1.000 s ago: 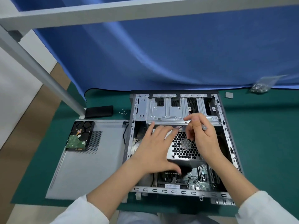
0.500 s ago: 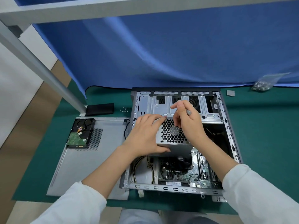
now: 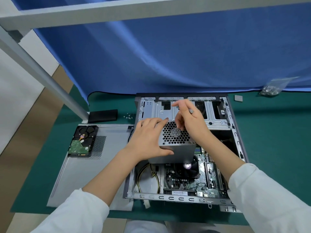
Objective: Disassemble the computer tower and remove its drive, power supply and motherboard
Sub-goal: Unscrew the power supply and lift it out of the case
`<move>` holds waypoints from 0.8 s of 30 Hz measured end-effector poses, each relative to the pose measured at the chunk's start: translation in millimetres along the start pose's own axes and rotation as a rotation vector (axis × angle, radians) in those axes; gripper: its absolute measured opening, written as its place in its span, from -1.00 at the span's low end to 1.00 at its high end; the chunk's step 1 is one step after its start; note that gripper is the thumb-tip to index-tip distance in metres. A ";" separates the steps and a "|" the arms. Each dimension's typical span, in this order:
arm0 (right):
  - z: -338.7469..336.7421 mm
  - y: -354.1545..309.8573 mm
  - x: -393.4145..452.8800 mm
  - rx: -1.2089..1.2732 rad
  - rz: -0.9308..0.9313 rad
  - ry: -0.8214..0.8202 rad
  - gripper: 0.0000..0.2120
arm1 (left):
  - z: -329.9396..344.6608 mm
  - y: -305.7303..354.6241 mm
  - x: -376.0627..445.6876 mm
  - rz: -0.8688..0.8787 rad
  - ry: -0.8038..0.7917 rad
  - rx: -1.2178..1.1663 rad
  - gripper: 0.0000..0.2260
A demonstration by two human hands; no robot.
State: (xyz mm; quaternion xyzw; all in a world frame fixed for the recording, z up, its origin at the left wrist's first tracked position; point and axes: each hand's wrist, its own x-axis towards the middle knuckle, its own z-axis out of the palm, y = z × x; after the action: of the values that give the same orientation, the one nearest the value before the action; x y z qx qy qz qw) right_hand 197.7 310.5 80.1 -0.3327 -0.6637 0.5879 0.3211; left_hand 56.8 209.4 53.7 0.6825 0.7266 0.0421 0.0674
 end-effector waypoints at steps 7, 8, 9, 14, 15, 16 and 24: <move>-25.9 -9.4 -10.6 -0.061 0.011 0.039 -0.74 | 2.4 35.2 10.4 0.016 -0.002 -0.009 -0.01; -28.3 -7.5 -13.1 -0.062 0.035 0.040 -0.81 | 3.5 39.9 13.2 0.007 0.009 -0.036 -0.01; -30.3 -5.8 -15.8 -0.055 0.061 0.031 -0.88 | 4.4 43.2 15.8 -0.001 0.022 -0.054 -0.02; -31.9 0.1 -32.7 -0.016 0.093 -0.003 -0.90 | 8.7 45.0 19.6 -0.029 0.056 -0.060 -0.02; -31.1 1.9 -36.0 -0.060 0.067 0.011 -0.88 | 9.3 44.4 20.0 -0.036 0.060 -0.068 -0.02; -30.4 4.2 -39.2 -0.118 0.041 0.027 -0.86 | 10.1 44.0 20.6 -0.041 0.061 -0.074 -0.02; -28.1 11.7 -45.7 -0.203 -0.061 0.092 -0.76 | 9.7 35.7 25.1 -0.061 0.022 -0.135 0.00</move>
State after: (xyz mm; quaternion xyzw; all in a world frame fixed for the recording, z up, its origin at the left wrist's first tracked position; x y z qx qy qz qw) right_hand 247.6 289.9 69.7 -0.3697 -0.7143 0.4916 0.3337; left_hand 92.1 236.5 48.6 0.6533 0.7434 0.0964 0.1064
